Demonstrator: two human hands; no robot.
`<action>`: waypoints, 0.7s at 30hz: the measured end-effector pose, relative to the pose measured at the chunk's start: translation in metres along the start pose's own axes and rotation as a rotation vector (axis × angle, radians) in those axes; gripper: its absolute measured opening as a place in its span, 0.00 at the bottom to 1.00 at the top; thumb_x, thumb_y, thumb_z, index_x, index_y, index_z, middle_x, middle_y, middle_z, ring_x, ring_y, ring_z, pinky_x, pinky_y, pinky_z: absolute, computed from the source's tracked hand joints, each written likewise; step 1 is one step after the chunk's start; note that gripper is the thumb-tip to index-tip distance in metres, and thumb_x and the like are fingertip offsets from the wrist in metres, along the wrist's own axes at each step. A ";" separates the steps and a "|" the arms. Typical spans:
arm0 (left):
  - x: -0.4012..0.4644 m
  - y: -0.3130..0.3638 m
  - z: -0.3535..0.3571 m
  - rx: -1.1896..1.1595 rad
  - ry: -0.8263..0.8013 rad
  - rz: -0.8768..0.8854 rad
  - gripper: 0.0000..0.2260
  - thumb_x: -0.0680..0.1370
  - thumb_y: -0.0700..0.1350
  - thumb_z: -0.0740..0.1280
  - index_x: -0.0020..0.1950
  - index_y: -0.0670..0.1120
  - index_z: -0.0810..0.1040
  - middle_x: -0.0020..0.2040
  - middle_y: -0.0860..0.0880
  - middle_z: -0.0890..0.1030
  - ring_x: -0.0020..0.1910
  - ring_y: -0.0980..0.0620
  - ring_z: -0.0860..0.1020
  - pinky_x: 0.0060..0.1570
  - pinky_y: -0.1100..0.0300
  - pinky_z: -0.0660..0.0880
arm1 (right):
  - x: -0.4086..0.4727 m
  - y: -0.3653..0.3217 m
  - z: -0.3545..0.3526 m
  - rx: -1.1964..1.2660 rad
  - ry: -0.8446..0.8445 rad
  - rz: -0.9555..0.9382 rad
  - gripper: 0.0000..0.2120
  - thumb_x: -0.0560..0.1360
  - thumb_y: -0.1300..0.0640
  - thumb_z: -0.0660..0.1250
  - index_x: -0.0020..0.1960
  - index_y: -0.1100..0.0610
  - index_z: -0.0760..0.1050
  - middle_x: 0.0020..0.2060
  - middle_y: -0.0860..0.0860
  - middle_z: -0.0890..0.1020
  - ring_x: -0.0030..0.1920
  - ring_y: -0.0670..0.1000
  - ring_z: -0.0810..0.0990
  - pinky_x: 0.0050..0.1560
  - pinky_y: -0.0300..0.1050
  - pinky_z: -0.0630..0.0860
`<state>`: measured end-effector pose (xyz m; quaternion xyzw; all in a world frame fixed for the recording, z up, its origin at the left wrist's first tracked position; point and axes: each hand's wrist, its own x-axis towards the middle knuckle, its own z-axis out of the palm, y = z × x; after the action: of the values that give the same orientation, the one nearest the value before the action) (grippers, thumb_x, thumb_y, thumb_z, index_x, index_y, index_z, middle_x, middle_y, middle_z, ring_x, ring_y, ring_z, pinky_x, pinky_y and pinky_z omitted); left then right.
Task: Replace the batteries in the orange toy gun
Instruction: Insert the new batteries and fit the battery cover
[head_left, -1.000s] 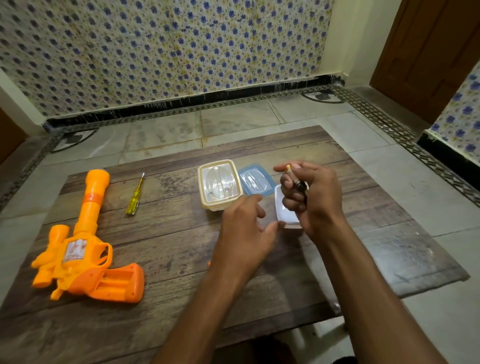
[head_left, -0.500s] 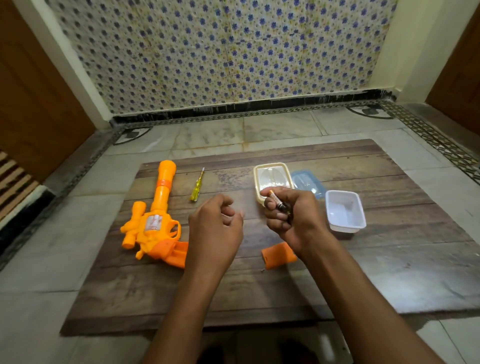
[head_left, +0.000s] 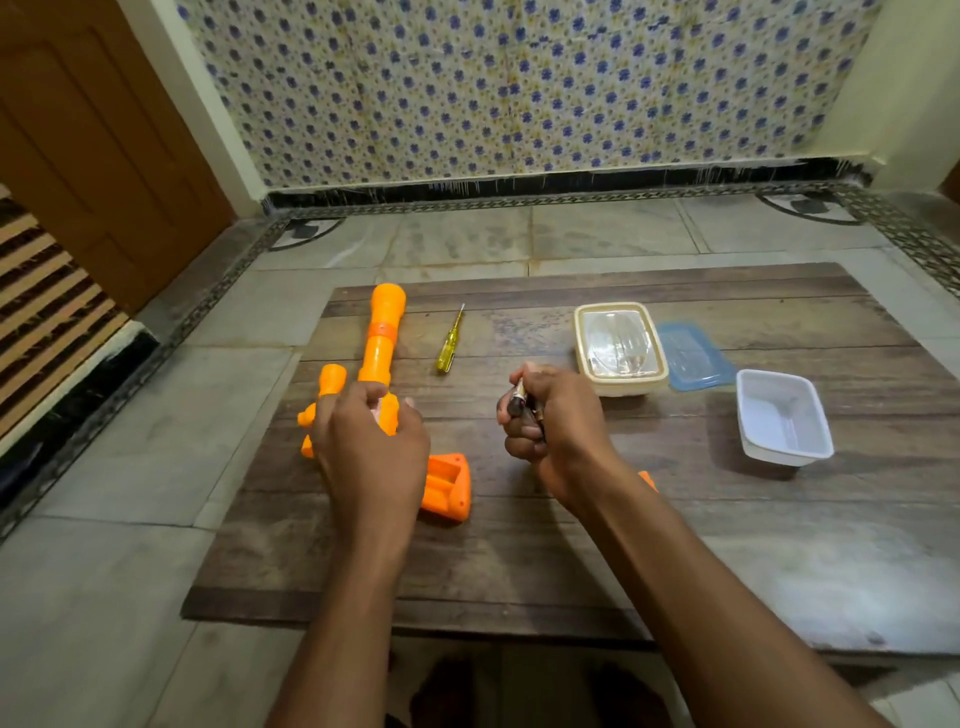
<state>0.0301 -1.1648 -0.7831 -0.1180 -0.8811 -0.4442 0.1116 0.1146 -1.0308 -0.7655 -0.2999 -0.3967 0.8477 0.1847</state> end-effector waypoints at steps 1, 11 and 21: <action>0.000 0.000 -0.003 0.023 0.031 -0.040 0.12 0.75 0.47 0.72 0.58 0.47 0.81 0.58 0.44 0.78 0.58 0.41 0.76 0.58 0.48 0.74 | 0.001 0.002 0.002 -0.037 -0.007 -0.012 0.11 0.87 0.58 0.53 0.48 0.58 0.67 0.26 0.58 0.72 0.19 0.44 0.59 0.21 0.32 0.56; 0.013 -0.031 -0.012 -0.171 -0.052 -0.504 0.28 0.70 0.42 0.76 0.63 0.46 0.62 0.59 0.42 0.74 0.63 0.39 0.73 0.53 0.50 0.73 | 0.008 0.026 0.007 -0.700 0.029 -0.354 0.15 0.86 0.49 0.57 0.45 0.54 0.75 0.34 0.46 0.75 0.33 0.45 0.73 0.32 0.39 0.69; 0.015 -0.029 -0.008 -0.282 -0.024 -0.582 0.32 0.68 0.46 0.82 0.62 0.40 0.65 0.43 0.49 0.75 0.47 0.46 0.76 0.43 0.56 0.72 | 0.000 0.039 0.016 -1.163 -0.124 -0.592 0.13 0.85 0.46 0.59 0.55 0.56 0.69 0.39 0.56 0.83 0.43 0.59 0.82 0.45 0.60 0.77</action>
<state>0.0075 -1.1859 -0.7959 0.1193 -0.8089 -0.5737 -0.0479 0.1013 -1.0634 -0.7879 -0.1795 -0.8660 0.4242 0.1946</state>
